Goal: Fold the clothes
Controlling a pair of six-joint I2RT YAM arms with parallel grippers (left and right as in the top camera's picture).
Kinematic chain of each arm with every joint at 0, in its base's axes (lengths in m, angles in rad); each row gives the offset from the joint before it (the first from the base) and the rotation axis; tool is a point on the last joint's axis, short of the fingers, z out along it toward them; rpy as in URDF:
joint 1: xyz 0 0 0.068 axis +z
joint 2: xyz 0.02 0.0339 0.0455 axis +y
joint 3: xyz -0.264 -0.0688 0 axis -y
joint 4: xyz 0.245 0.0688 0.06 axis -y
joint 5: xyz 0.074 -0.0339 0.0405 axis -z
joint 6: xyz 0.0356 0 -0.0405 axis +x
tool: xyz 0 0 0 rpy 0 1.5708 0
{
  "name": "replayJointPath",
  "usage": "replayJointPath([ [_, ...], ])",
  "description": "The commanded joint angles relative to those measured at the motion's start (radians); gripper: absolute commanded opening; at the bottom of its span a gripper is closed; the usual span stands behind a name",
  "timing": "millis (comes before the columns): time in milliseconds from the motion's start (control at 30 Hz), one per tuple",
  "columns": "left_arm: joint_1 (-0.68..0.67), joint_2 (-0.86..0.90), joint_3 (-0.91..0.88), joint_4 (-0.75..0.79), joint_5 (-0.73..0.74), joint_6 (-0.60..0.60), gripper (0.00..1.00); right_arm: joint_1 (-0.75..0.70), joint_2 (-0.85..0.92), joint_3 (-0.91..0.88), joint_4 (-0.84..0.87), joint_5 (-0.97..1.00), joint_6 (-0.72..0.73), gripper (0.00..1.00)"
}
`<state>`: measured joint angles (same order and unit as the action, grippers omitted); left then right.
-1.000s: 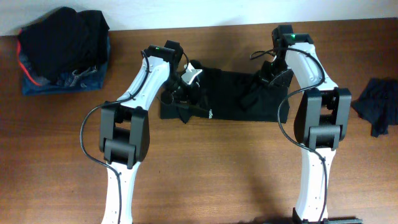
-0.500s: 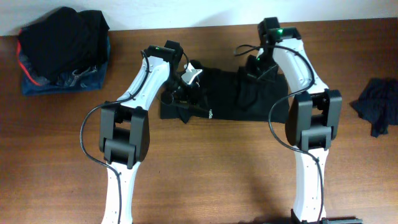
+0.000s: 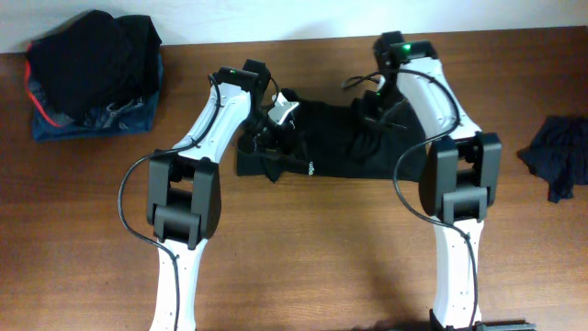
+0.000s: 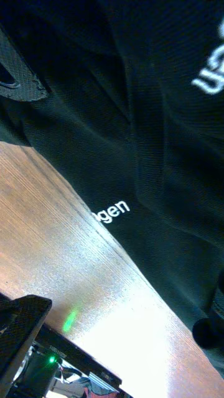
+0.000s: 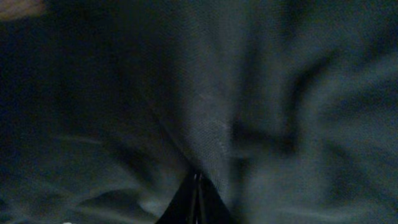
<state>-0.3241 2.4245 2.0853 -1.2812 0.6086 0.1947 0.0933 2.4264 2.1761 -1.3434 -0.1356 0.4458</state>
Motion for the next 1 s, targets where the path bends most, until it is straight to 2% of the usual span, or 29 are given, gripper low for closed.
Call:
replayJointPath([
  [0,-0.003,0.009,0.010,0.006,-0.003,0.020,0.99,-0.022,-0.040,0.007,-0.036,0.028,-0.018,0.04],
  [333,-0.003,0.009,0.010,0.005,-0.003,0.020,0.99,-0.006,-0.039,-0.034,-0.122,0.043,-0.095,0.04],
  [667,-0.003,0.009,0.010,0.012,-0.003,0.020,0.99,0.005,-0.039,-0.191,-0.063,0.042,-0.094,0.04],
  [967,-0.003,0.009,0.010,0.012,-0.003,0.020,0.99,0.004,-0.040,-0.202,-0.159,0.043,-0.094,0.04],
])
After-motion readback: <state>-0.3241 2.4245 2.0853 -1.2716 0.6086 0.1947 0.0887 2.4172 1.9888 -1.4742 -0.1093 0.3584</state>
